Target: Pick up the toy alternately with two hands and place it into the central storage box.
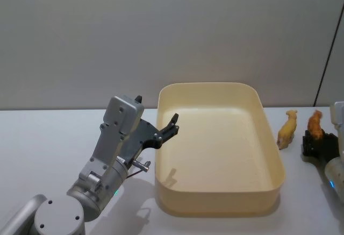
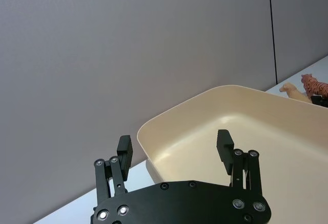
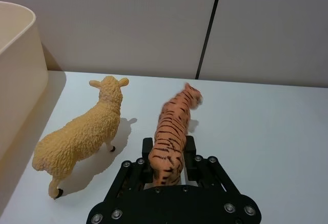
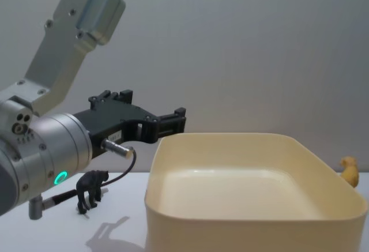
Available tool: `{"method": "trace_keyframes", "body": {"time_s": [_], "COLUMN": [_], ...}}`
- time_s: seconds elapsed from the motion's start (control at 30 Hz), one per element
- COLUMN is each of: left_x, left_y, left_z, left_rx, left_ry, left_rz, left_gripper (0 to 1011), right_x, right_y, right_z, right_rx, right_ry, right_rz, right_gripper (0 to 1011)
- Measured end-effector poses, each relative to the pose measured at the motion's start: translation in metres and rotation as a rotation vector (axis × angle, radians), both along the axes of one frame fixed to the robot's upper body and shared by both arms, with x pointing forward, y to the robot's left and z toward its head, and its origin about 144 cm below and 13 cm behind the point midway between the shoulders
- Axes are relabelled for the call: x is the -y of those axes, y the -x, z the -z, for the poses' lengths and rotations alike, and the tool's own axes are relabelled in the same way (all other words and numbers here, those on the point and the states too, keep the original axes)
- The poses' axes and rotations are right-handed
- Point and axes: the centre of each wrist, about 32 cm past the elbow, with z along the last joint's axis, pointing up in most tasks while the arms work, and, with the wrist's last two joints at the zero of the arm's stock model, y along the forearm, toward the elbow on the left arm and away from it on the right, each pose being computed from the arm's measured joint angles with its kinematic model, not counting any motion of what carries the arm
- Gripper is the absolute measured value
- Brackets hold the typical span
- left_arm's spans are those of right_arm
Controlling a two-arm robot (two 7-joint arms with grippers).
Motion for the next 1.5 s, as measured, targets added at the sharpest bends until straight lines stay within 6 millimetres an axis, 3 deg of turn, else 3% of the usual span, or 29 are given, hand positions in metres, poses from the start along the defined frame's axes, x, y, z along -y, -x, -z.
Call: {"method": "trace_keyframes", "body": {"time_s": [0.2, 0.67, 1.1, 1.5], "left_x": [0.0, 0.0, 0.0, 0.0], "left_y": [0.0, 0.0, 0.0, 0.0], "left_z": [0.0, 0.0, 0.0, 0.0], "left_rx": [0.0, 0.0, 0.0, 0.0], "left_ry": [0.0, 0.0, 0.0, 0.0], "left_rz": [0.0, 0.0, 0.0, 0.0], "left_gripper": [1001, 1002, 1001, 1001], "right_x": [0.001, 0.017, 0.035, 0.029], "right_y": [0.0, 0.022, 0.053, 0.054], "right_z": [0.0, -0.009, -0.033, -0.059], "right_rx": [0.001, 0.04, 0.096, 0.18], "right_ry": [0.001, 0.012, 0.003, -0.029], "right_rz": [-0.001, -0.086, -0.262, -0.448], "right_gripper": [268, 265, 265, 265]}}
